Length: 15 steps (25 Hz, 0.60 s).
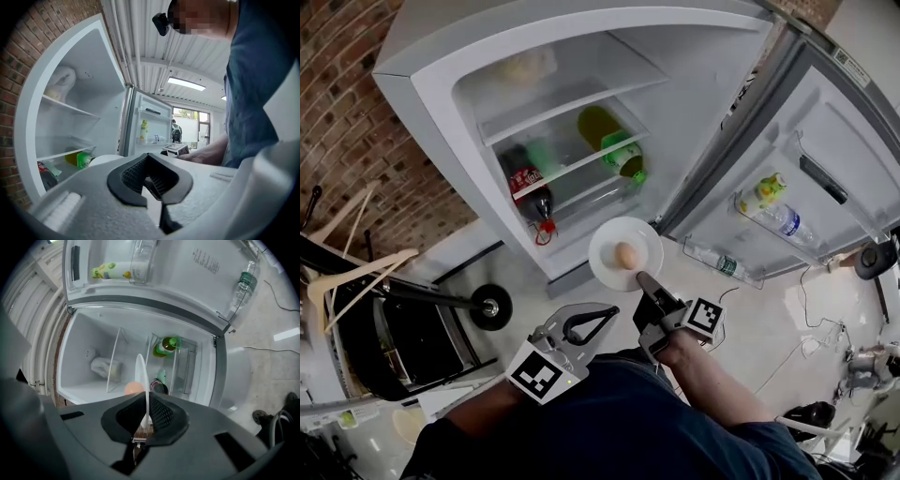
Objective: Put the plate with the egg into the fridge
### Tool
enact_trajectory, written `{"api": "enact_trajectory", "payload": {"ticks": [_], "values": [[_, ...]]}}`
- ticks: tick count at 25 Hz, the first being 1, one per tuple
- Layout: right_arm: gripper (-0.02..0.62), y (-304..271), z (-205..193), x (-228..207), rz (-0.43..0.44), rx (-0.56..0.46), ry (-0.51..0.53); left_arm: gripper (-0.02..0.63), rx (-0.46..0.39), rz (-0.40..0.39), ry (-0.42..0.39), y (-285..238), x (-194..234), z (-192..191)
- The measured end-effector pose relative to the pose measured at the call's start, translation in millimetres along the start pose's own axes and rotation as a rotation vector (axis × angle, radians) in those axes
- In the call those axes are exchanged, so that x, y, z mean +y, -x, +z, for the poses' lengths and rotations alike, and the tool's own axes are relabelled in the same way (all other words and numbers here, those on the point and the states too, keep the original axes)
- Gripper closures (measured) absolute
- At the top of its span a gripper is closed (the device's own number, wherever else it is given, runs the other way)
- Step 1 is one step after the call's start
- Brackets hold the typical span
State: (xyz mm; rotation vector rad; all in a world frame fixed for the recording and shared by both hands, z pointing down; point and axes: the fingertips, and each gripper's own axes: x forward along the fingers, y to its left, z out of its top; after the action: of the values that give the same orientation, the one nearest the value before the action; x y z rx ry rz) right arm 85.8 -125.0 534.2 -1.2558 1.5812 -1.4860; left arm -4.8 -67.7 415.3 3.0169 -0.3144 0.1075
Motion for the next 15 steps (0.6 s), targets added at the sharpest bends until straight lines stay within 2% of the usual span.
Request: {"api": "enact_trajectory", "payload": {"ticks": [5,15], "values": [[0.577,-26.2,11.7,9.2,0.011,0.045,0.016,0.603,0.006,0.034,0.016,-10.5,20.8,4.2],[0.577,-83.9,42.5,23.1,0.054,0.170,0.044,0.603,0.003,0.180,0.013,-34.1,55.2,11.4]]}}
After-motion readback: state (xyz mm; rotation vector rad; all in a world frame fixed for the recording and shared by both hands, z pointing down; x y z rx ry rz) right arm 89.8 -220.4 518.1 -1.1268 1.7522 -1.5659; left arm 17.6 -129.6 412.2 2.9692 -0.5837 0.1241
